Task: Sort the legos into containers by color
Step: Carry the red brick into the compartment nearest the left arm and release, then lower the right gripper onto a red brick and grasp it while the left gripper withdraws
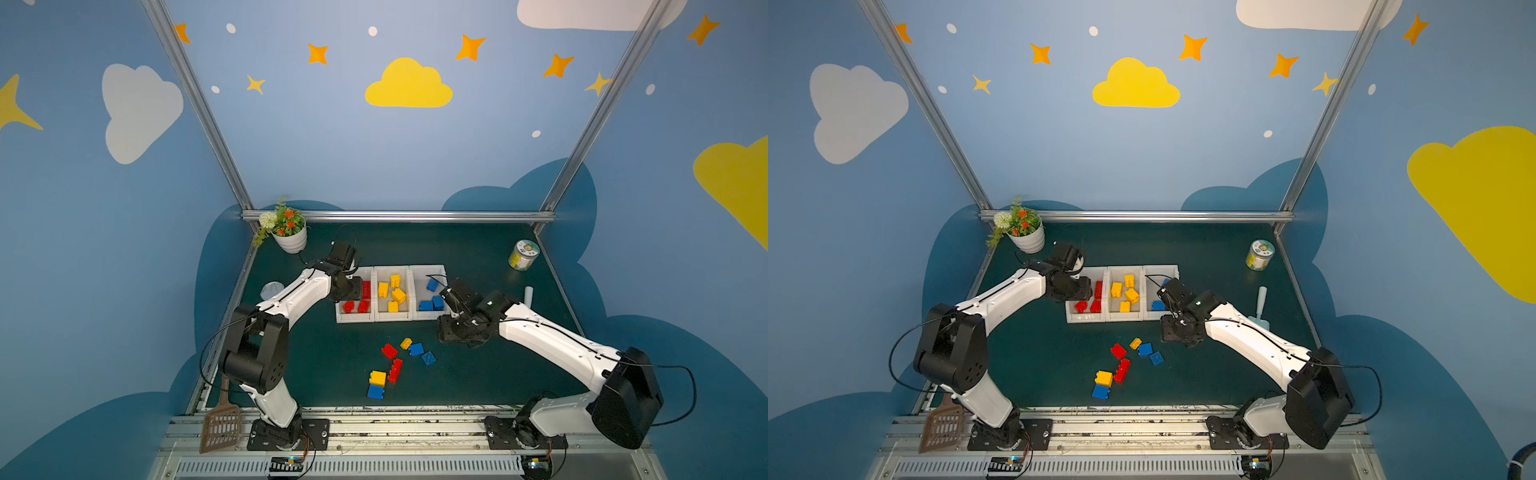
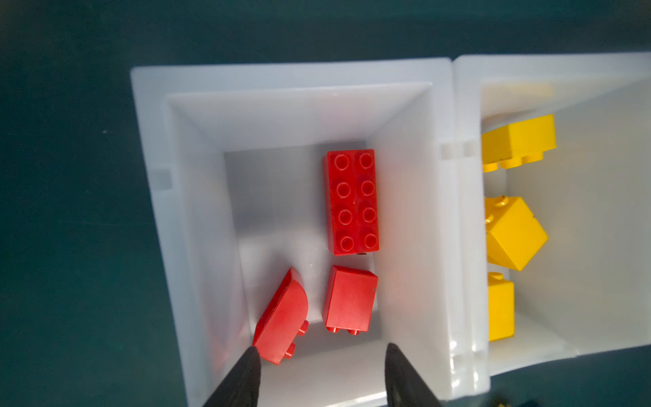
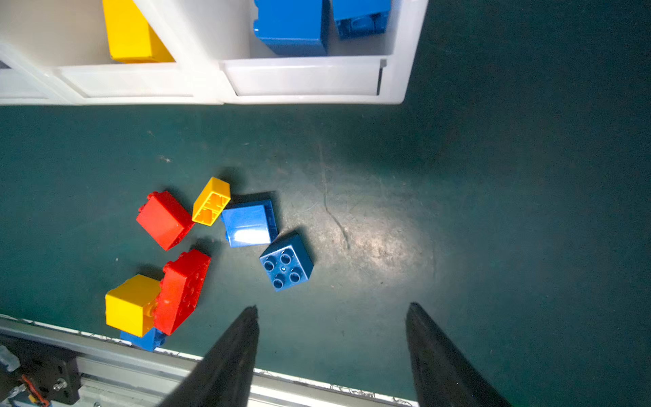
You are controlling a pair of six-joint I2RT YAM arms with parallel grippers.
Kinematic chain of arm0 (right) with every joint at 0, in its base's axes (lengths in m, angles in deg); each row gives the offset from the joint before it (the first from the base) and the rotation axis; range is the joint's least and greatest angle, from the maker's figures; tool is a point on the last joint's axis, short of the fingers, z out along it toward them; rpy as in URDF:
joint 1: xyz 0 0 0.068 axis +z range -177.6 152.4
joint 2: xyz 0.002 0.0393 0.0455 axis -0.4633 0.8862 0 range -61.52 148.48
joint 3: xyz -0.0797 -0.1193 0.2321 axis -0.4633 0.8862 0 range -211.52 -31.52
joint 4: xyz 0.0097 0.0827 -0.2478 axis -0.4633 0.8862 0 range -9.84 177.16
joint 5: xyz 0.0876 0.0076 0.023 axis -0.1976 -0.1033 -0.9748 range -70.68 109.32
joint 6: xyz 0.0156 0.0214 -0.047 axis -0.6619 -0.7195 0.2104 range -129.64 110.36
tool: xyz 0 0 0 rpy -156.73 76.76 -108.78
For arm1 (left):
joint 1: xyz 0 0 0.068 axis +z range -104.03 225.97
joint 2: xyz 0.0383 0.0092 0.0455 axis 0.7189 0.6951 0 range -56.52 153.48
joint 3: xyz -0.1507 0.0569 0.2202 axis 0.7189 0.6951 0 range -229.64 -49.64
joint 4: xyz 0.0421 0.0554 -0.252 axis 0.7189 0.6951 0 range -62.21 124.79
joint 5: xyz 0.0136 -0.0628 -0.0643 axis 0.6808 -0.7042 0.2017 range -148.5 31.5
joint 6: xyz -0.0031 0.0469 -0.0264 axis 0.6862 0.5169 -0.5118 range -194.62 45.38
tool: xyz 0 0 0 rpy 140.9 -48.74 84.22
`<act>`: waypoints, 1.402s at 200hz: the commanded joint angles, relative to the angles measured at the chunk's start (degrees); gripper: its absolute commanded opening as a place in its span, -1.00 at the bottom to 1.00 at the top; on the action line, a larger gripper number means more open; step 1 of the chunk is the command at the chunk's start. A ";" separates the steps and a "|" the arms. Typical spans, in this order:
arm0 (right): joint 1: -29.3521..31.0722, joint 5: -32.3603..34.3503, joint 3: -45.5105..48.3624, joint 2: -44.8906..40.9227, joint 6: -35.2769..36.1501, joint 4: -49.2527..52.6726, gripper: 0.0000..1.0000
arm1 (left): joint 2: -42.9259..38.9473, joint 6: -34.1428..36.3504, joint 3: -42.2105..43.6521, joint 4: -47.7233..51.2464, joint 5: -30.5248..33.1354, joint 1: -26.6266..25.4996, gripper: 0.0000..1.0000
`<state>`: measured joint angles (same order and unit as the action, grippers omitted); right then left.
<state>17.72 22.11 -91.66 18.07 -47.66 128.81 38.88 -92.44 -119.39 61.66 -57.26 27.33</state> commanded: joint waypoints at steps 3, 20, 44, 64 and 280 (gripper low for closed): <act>3.47 -1.24 -2.12 3.25 -2.21 -0.94 0.35 | -7.46 -1.83 3.12 0.10 -0.27 0.25 0.16; 6.20 -1.84 -3.58 6.31 -3.15 -2.15 0.35 | -12.20 -2.74 6.36 0.38 0.06 0.24 0.21; 10.14 -2.48 -7.01 11.28 -3.63 -2.72 0.35 | -18.93 -4.87 11.76 1.55 0.97 0.30 0.23; 13.40 -2.60 -10.23 15.34 -3.65 -2.33 0.35 | -25.64 -8.67 17.31 0.09 1.80 0.33 0.24; 19.45 -4.25 -11.83 26.38 -5.42 -4.43 -0.62 | -47.31 -19.26 35.59 1.29 -1.08 0.21 0.27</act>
<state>37.46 17.59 -103.23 45.59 -53.54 123.45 -8.34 -111.28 -83.98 62.32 -58.14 27.38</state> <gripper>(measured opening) 0.249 0.635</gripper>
